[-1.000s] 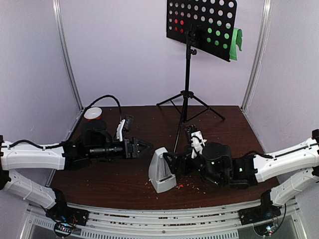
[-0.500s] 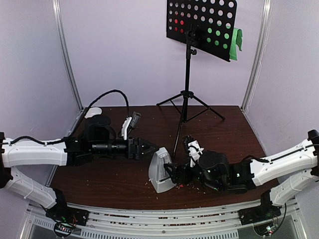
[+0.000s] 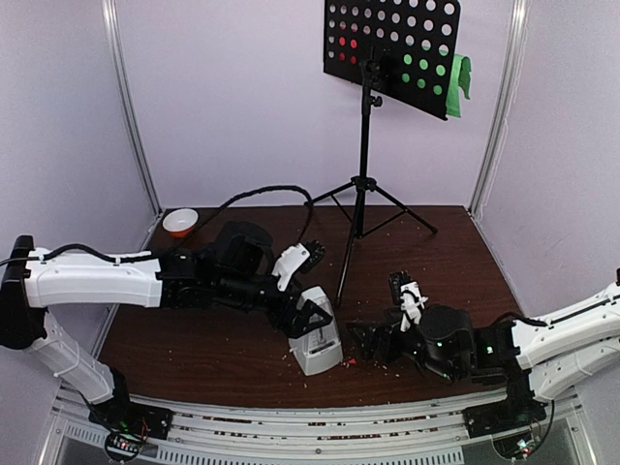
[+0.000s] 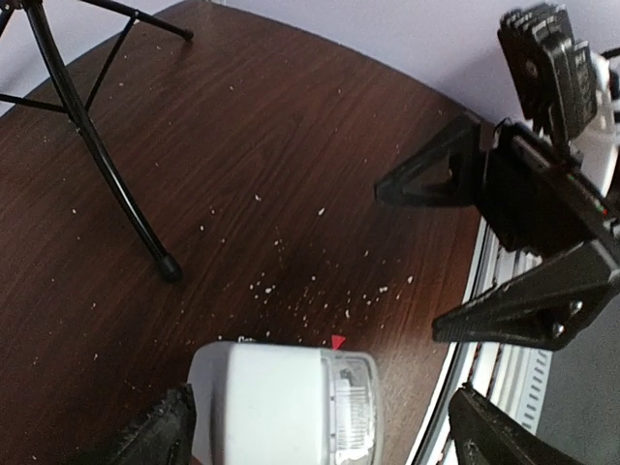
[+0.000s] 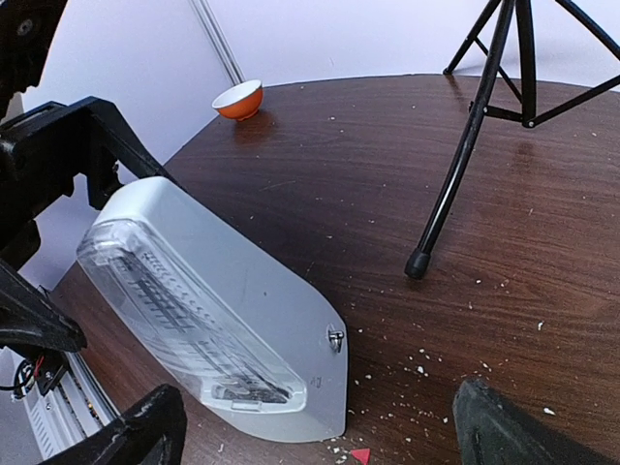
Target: Pack up the instrument practice props
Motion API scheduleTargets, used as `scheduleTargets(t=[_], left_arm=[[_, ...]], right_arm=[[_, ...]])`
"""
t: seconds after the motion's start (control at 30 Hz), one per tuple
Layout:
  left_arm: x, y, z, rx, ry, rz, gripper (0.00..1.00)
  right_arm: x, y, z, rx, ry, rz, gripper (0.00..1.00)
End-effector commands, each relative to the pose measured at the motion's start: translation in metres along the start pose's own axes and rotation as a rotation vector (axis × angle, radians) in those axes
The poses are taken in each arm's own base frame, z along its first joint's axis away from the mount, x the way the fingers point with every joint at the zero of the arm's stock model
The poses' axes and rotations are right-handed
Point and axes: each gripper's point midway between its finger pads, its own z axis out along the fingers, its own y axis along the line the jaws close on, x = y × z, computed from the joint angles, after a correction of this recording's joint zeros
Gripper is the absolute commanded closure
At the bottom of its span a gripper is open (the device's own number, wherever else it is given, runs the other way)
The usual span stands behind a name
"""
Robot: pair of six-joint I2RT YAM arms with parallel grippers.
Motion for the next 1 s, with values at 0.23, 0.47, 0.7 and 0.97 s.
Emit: scheduleTargets(t=[0.23, 0.47, 0.7, 0.97], left_arm=[[-0.041, -0.005, -0.045, 0.002, -0.243, -0.081, 0.03], [-0.036, 0.013, -0.061, -0.010, -0.258, -0.226, 0.02], [-0.025, 0.018, -0.057, -0.020, -0.242, -0.272, 0.02], [-0.030, 0.016, -0.059, -0.010, -0.269, -0.280, 0.03]], right_arm=[[-0.003, 0.038, 0.016, 0.057, -0.007, -0.077, 0.04], [0.002, 0.063, 0.044, 0.089, 0.020, -0.124, 0.05], [0.010, 0.060, 0.052, 0.126, 0.042, -0.141, 0.10], [0.011, 0.052, 0.059, 0.111, 0.055, -0.143, 0.17]])
